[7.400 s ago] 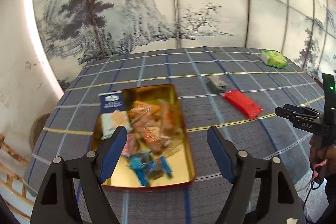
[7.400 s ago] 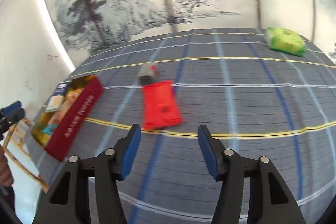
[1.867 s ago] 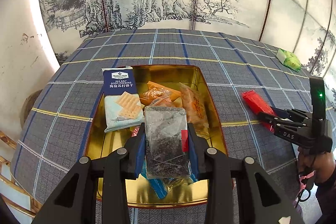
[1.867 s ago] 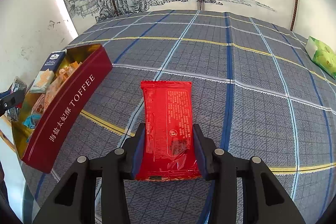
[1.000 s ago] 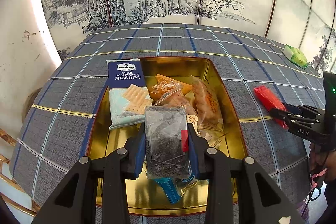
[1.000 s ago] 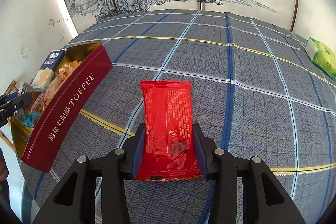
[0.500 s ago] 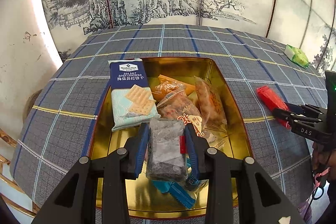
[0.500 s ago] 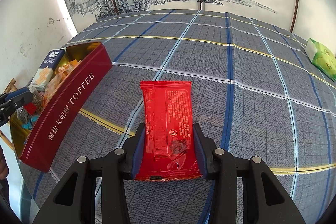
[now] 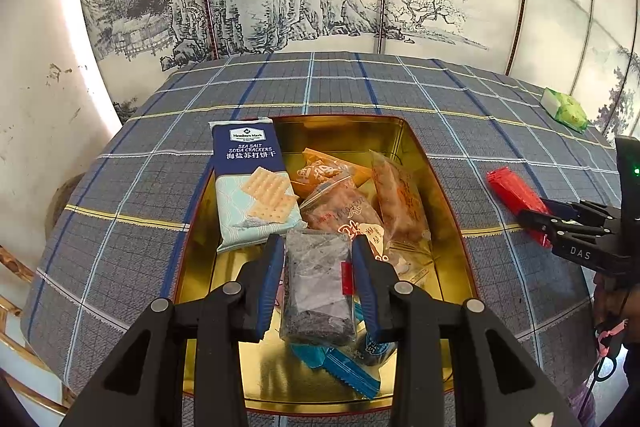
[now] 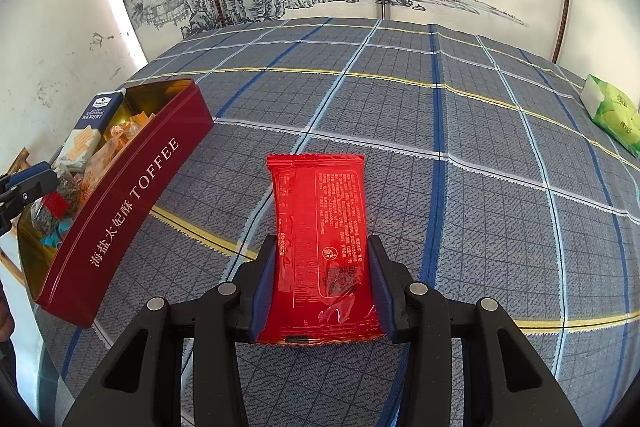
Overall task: Organize snacks
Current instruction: 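Lower the dark-filled bag into the tin and open the left gripper, then carry the red packet over the tin and release it with the right gripper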
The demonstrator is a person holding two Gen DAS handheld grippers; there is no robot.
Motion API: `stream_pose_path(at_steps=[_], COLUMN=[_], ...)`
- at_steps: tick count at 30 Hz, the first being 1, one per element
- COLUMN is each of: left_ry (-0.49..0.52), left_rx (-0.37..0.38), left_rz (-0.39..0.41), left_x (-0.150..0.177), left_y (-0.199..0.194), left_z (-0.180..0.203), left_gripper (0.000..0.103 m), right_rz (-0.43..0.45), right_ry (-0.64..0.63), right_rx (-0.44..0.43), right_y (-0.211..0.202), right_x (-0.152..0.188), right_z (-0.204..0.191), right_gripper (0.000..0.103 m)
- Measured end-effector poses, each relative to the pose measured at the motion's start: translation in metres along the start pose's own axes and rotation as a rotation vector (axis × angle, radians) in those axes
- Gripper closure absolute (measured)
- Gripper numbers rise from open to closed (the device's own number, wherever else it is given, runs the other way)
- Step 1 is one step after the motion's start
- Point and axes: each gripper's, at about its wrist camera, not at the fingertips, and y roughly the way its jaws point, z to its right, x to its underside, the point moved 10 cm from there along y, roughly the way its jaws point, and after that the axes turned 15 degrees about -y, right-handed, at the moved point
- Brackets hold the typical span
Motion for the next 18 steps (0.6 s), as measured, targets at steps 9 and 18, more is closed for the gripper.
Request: stream_pose_path(at_steps=[9, 18], left_ry=[-0.005, -0.011], left_rx=[-0.004, -0.023], left_rz=[0.015, 0.037], left_x=[-0.004, -0.007], left_y=[-0.007, -0.017], left_z=[0.003, -0.003], left_gripper=[0.071, 0.071], right_rz=[-0.002, 0.002], right_ry=[-0.004, -0.001], right_rx=[0.004, -0.003], right_y=[0.0, -0.001], right_x=[0.0, 0.002], right_z=[0.0, -0.003], right_gripper=[0.059, 0.059])
